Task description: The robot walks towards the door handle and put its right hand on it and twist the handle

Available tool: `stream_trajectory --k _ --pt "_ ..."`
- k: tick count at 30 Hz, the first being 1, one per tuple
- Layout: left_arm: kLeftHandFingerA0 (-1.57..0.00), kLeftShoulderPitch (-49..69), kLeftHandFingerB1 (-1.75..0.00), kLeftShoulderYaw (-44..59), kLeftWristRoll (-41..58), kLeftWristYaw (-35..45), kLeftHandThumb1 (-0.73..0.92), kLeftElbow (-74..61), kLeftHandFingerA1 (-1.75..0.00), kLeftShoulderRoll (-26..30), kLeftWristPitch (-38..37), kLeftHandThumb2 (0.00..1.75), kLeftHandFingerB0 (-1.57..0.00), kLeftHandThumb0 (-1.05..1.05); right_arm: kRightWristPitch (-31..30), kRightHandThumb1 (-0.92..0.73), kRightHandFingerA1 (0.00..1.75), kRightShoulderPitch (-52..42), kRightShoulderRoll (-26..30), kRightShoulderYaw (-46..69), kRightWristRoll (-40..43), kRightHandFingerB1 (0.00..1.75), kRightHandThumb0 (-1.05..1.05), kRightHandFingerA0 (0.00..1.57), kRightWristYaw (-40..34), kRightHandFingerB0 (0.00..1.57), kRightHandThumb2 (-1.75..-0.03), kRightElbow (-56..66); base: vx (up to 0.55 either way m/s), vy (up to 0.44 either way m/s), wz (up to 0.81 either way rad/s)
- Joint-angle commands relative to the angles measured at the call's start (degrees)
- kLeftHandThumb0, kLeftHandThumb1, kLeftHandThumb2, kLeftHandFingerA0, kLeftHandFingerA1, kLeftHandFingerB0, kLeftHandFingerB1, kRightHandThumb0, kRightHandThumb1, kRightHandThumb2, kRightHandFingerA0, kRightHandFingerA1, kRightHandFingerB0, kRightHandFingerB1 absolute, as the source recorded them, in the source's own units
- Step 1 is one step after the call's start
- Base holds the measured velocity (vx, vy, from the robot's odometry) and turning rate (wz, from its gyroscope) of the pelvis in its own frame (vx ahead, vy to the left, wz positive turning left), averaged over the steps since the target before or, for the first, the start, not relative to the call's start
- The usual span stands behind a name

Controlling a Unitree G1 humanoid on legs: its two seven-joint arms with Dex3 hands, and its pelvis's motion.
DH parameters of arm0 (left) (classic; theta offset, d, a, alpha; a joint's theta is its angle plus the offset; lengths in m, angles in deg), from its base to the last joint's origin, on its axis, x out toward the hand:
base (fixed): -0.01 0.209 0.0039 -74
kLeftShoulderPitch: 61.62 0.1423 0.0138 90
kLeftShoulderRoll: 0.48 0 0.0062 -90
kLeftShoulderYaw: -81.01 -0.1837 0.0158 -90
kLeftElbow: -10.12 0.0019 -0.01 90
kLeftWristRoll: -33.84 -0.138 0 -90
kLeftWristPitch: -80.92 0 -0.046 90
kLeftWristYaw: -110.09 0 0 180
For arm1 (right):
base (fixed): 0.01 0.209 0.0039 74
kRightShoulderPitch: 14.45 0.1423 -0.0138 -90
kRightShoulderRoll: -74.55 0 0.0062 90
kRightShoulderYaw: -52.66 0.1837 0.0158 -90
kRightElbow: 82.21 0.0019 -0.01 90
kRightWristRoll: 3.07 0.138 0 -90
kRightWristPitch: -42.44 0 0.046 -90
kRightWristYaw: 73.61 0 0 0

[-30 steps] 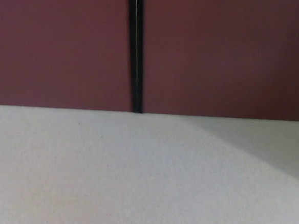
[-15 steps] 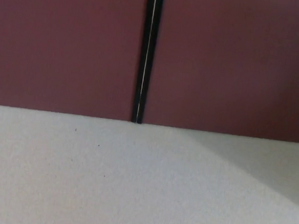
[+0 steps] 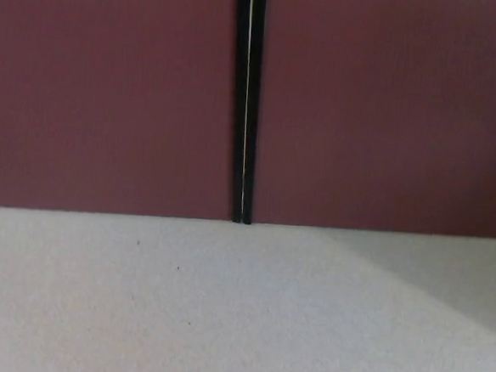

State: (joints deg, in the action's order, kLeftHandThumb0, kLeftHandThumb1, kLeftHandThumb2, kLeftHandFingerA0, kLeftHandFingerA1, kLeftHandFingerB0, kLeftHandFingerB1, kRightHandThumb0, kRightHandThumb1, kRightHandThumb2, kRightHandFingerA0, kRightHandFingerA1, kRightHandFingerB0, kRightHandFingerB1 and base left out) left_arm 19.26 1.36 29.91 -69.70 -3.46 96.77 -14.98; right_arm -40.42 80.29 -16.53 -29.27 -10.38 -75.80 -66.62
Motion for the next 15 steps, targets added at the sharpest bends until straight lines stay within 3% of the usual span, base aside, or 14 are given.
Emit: stream_trajectory --k 1,15 --pt "-0.69 0.90 -0.39 -0.36 -0.38 -0.05 0.57 0.24 -0.52 0.22 0.24 0.58 -0.46 -0.30 -0.23 -0.65 0.48 -0.68 -0.26 -0.09 0.79 0.40 -0.07 0.62 0.12 0.44 -0.58 -0.25 0.13 0.004 -0.03" --pt "-0.69 2.30 -0.40 -1.44 -0.37 0.37 0.57 0.24 -0.50 0.29 -0.20 0.57 -0.47 -0.30 -0.20 -0.65 0.49 -1.32 -0.05 -0.58 0.58 0.39 -0.05 0.63 -0.05 0.43 -0.58 -0.48 0.24 0.108 0.01"
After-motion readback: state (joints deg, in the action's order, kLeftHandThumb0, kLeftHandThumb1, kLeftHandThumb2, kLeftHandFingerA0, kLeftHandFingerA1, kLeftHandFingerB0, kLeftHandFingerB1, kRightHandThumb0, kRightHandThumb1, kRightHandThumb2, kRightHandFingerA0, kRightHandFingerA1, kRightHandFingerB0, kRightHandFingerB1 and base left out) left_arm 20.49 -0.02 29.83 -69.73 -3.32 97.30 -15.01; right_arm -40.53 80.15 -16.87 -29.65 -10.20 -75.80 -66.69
